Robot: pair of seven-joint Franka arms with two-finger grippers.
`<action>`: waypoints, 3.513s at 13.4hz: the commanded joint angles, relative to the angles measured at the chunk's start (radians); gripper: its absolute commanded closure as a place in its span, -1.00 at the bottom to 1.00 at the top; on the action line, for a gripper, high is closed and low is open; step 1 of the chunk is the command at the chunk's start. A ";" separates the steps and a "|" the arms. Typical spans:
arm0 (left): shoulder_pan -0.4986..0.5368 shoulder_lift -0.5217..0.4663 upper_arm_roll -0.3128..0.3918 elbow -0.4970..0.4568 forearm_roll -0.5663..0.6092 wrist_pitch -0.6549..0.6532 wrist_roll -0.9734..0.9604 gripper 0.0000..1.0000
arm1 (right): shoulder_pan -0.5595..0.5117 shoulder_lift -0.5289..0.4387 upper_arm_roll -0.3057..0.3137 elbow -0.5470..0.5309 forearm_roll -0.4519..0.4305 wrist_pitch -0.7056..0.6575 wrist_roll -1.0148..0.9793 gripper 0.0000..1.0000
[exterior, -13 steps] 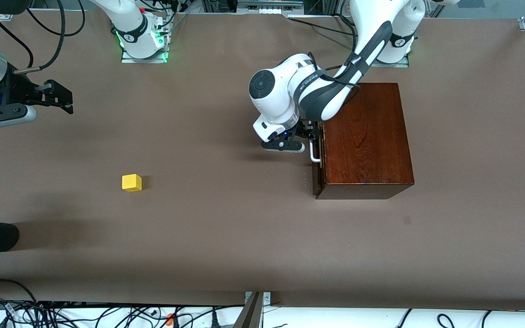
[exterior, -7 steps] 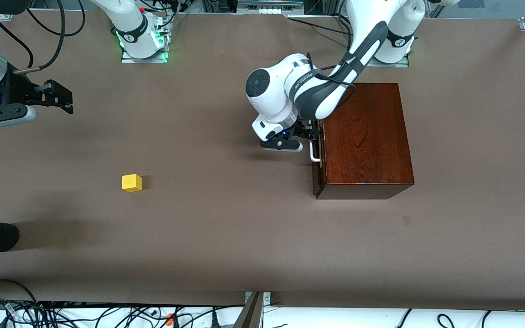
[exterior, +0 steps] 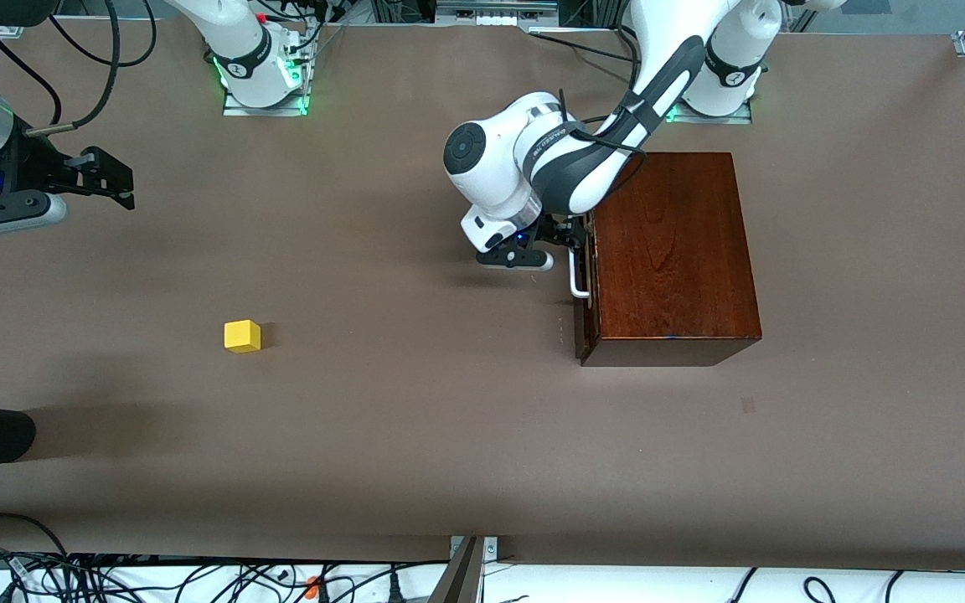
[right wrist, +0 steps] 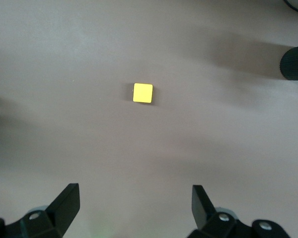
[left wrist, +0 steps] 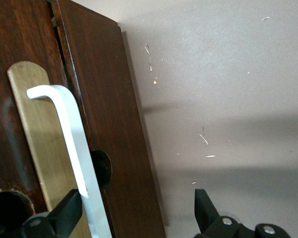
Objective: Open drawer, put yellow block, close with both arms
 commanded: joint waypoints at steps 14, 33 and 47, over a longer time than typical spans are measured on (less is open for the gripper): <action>-0.034 0.006 -0.003 -0.013 -0.134 0.250 -0.018 -1.00 | 0.003 0.010 -0.004 0.028 -0.011 -0.021 -0.015 -1.00; -0.108 -0.004 -0.004 0.174 -0.229 0.154 -0.045 -1.00 | 0.003 0.011 -0.004 0.028 -0.011 -0.021 -0.015 -1.00; 0.315 -0.263 -0.007 0.383 -0.328 -0.448 0.447 -1.00 | 0.003 0.010 -0.004 0.028 -0.012 -0.021 -0.015 -1.00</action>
